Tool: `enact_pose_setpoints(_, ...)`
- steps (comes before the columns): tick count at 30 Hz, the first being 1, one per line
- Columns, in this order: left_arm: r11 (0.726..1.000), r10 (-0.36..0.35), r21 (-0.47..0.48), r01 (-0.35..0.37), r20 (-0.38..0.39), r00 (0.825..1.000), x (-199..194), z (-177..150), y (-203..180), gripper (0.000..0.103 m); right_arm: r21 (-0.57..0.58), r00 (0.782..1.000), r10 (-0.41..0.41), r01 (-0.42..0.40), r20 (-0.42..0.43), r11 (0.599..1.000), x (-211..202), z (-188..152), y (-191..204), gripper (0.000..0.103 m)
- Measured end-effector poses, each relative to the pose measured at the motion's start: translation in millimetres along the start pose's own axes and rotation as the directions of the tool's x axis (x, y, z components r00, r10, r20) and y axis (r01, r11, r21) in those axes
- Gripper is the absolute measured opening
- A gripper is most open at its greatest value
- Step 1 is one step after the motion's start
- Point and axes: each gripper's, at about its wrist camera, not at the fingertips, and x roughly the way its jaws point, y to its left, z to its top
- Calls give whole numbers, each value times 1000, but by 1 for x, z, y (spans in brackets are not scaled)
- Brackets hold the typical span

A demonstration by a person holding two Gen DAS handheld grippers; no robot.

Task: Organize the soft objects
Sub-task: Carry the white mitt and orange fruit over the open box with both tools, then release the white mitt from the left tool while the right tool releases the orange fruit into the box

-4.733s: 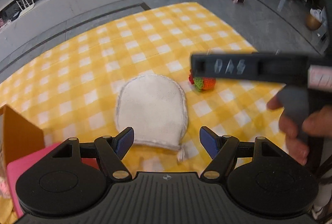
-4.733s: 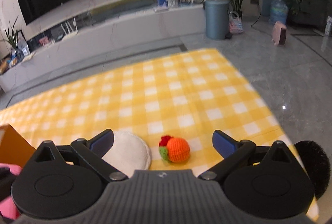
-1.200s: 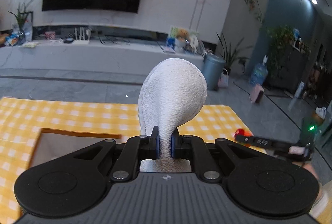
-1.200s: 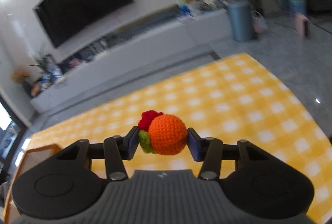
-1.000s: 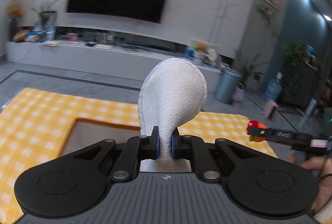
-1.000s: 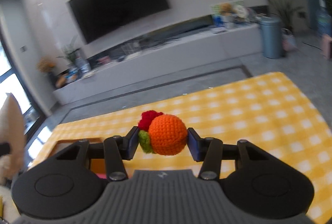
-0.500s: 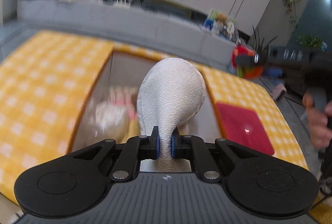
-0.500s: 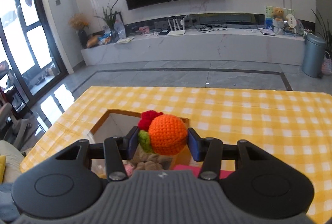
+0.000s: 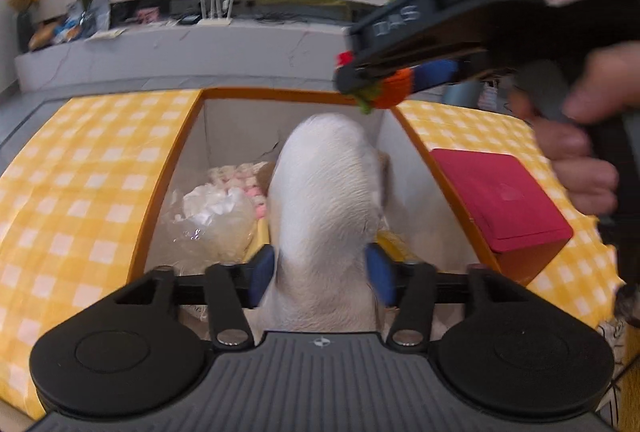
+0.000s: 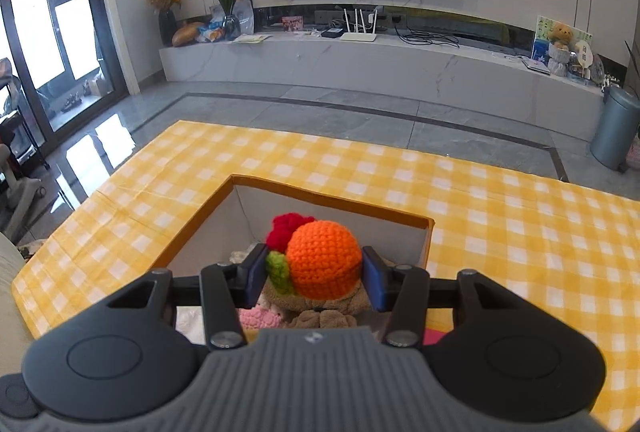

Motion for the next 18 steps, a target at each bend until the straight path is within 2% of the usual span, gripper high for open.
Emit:
enact_pose_setpoints(1, 1000, 15, -14, -15, 16, 1000, -4, 0, 1, 81, -2, 1000, -5, 5, -1, 1000, 1, 1, 1, 49)
enact_pose_setpoints(2, 998, 39, -47, -38, 11, 999, -7, 1, 3, 87, -7, 1000, -10, 10, -1, 1000, 1, 3, 2, 49)
enact_pose_setpoints(4, 992, 51, -114, -53, -28, 998, -11, 5, 11, 87, -10, 1000, -18, 18, 1, 1000, 3, 8, 4, 49)
enact_pose_setpoints(6, 988, 41, -151, -41, -8, 999, -20, 6, 16, 87, -11, 1000, -15, 15, -3, 1000, 4, 13, 7, 49)
enact_pose_setpoints(11, 986, 103, -134, -97, 35, 994, -31, 5, 23, 88, 6, 998, 40, -39, -52, 999, 27, 23, 17, 49)
enact_pose_setpoints(15, 984, 112, -141, -106, 33, 993, -25, 9, 31, 90, 57, 988, 98, -92, -119, 994, 57, 25, 27, 49)
enact_pose_setpoints(18, 987, 118, -112, -113, 35, 992, -20, 9, 34, 90, 51, 984, 81, -73, -160, 996, 80, 24, 36, 49)
